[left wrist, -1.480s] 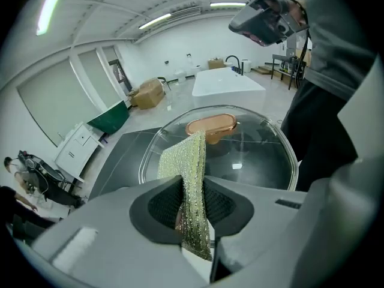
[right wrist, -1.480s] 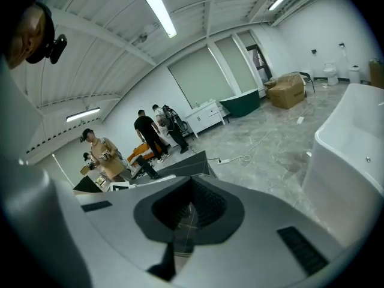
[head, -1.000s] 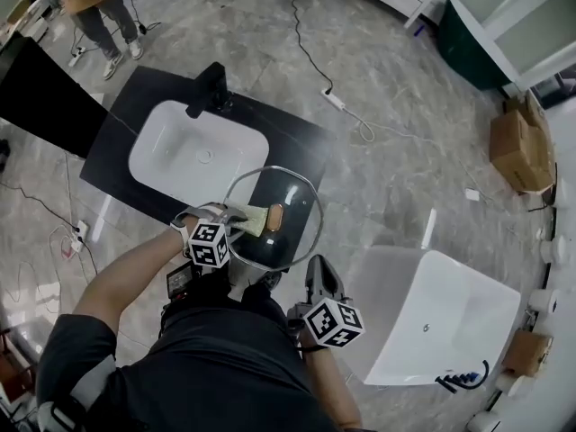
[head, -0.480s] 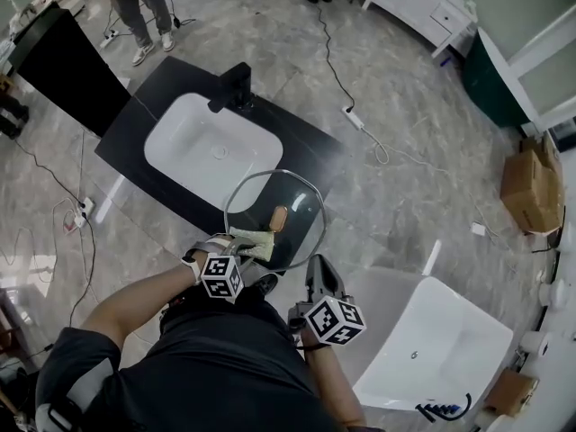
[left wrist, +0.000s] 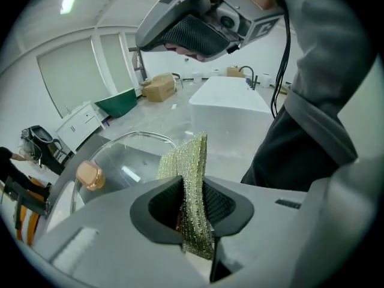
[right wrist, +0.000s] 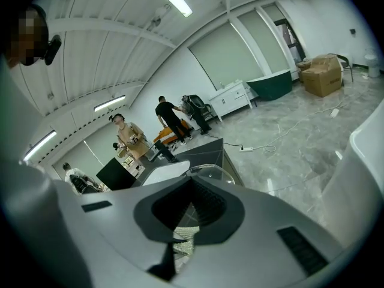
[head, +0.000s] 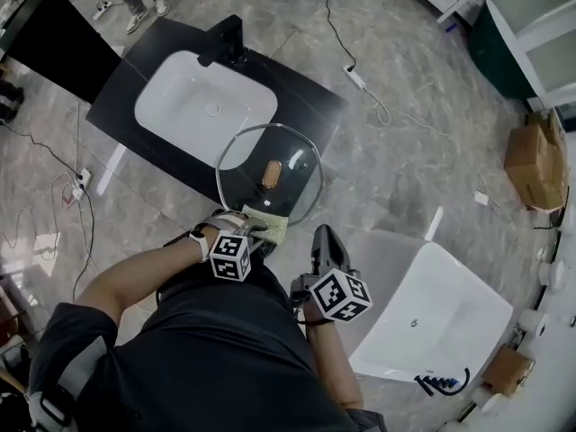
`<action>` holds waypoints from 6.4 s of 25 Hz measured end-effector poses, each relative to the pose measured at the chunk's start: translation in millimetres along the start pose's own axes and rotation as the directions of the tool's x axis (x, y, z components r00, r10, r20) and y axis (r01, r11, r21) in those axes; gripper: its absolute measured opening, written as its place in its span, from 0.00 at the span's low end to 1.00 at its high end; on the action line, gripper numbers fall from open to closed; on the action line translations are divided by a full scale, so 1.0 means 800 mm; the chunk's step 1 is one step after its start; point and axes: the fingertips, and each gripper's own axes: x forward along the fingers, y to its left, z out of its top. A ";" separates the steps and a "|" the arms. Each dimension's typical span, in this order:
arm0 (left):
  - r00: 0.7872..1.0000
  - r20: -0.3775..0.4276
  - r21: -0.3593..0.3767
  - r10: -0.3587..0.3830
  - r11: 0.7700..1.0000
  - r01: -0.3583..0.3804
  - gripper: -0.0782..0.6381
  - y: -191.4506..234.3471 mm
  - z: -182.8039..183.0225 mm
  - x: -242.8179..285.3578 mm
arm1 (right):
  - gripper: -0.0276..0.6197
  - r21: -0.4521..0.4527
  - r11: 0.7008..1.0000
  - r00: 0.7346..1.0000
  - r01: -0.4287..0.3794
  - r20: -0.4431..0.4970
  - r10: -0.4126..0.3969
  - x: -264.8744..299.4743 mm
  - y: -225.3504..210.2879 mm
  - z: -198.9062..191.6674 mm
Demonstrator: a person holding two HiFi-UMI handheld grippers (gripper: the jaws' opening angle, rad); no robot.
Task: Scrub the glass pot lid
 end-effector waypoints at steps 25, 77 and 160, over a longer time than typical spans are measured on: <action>0.989 -0.019 0.251 -0.147 0.957 0.147 0.21 0.316 0.029 -0.011 | 0.05 0.187 0.945 0.938 0.268 0.172 -0.300 -0.062 0.006 -0.019; 0.987 0.071 -0.100 -0.146 0.983 0.153 0.21 0.024 0.063 -0.001 | 0.05 0.058 0.995 0.996 0.079 0.031 -0.080 -0.019 -0.046 0.006; 0.558 0.515 -0.760 0.651 0.648 -0.056 0.21 0.260 0.093 -0.370 | 0.05 -0.439 0.898 0.923 -0.020 0.337 0.185 0.009 0.207 0.166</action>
